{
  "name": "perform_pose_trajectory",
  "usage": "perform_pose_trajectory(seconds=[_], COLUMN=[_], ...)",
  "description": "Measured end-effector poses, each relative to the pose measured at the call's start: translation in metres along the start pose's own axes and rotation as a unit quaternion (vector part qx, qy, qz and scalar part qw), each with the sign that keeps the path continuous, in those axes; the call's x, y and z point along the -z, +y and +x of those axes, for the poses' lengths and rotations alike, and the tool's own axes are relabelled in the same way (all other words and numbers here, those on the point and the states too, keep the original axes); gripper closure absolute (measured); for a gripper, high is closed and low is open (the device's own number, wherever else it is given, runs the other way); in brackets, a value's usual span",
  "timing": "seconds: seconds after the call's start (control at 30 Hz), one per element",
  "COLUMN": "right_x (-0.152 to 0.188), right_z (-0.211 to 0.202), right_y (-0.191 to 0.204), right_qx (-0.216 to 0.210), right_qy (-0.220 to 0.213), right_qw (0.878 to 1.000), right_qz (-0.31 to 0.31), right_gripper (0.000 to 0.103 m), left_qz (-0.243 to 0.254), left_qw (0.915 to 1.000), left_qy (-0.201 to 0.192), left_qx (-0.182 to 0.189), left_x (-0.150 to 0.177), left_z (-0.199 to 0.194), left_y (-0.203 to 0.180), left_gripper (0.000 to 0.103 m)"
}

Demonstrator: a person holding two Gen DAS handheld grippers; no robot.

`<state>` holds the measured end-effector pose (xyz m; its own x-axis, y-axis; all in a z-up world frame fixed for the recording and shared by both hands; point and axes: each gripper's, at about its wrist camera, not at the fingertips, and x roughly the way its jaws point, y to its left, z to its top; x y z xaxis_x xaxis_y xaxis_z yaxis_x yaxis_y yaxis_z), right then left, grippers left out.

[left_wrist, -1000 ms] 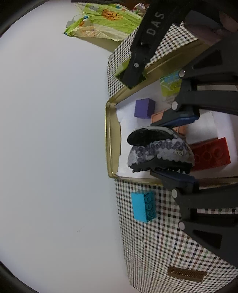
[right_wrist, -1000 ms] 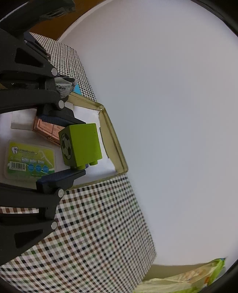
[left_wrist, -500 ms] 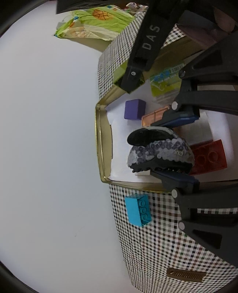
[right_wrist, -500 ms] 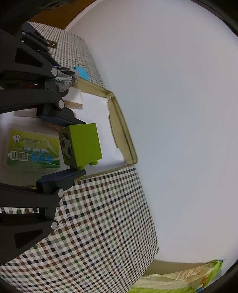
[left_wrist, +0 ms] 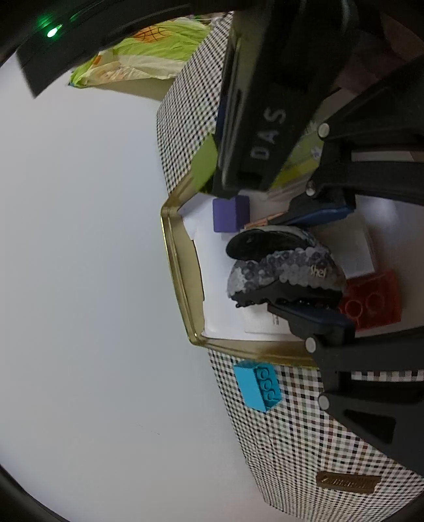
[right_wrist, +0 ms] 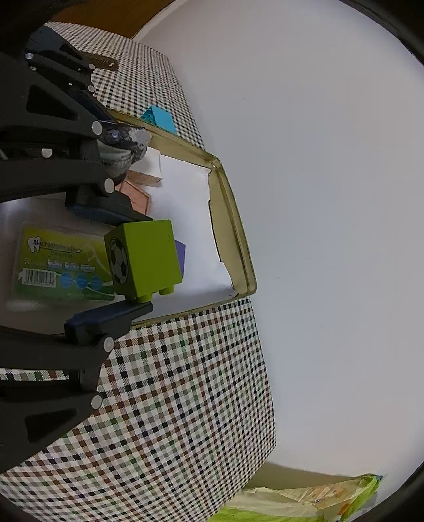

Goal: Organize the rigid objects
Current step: 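Lower the grey pouch and green block into the tray and open both grippers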

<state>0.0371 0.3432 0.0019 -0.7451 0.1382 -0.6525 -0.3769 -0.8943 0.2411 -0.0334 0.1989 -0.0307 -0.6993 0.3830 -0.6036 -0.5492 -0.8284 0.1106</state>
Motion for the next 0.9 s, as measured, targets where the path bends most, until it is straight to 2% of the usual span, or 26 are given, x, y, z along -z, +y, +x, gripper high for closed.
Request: perform_pose_trajectory(seconds=[0.13,0.27,0.6,0.67,0.73,0.77,0.8,0.83,0.87,0.9], right_x=[0.001,0.001,0.001,0.002,0.002,0.002,0.002,0.001,0.000,0.000], right_z=[0.000,0.001,0.003,0.002,0.000,-0.001,-0.003,-0.005,-0.008,-0.012], right_y=[-0.003,-0.001,-0.001,0.003,0.005,0.006,0.006,0.007,0.006,0.005], right_qx=[-0.003,-0.001,-0.016,-0.023,-0.034,-0.040,-0.047,-0.052,-0.058,-0.064], right_qy=[0.003,0.006,0.010,0.010,0.008,0.005,0.001,-0.004,-0.012,-0.023], right_qw=[1.000,1.000,1.000,1.000,0.999,0.999,0.999,0.999,0.998,0.998], right_qz=[0.005,0.002,0.007,0.003,0.000,0.000,0.001,0.003,0.007,0.013], right_gripper=[0.055,0.055,0.055,0.055,0.054,0.054,0.054,0.054,0.047,0.033], left_qz=[-0.013,-0.004,-0.022,-0.025,-0.037,-0.045,-0.052,-0.060,-0.065,-0.068], left_qw=[0.9999,0.9999,0.9997,0.9997,0.9993,0.9989,0.9985,0.9978,0.9972,0.9968], left_qy=[0.000,-0.007,-0.006,-0.005,-0.007,-0.011,-0.018,-0.028,-0.037,-0.043], left_qx=[0.005,0.014,0.005,0.000,0.003,0.004,0.007,0.005,-0.002,-0.007], left_x=[-0.001,0.001,0.001,0.002,0.001,0.000,-0.001,-0.002,-0.002,-0.002], left_z=[0.000,0.000,0.002,0.001,-0.002,-0.006,-0.010,-0.015,-0.019,-0.022], left_y=[0.003,-0.002,0.003,0.004,0.007,0.010,0.012,0.015,0.017,0.019], left_gripper=[0.061,0.061,0.057,0.050,0.024,0.019,0.007,0.000,0.001,0.001])
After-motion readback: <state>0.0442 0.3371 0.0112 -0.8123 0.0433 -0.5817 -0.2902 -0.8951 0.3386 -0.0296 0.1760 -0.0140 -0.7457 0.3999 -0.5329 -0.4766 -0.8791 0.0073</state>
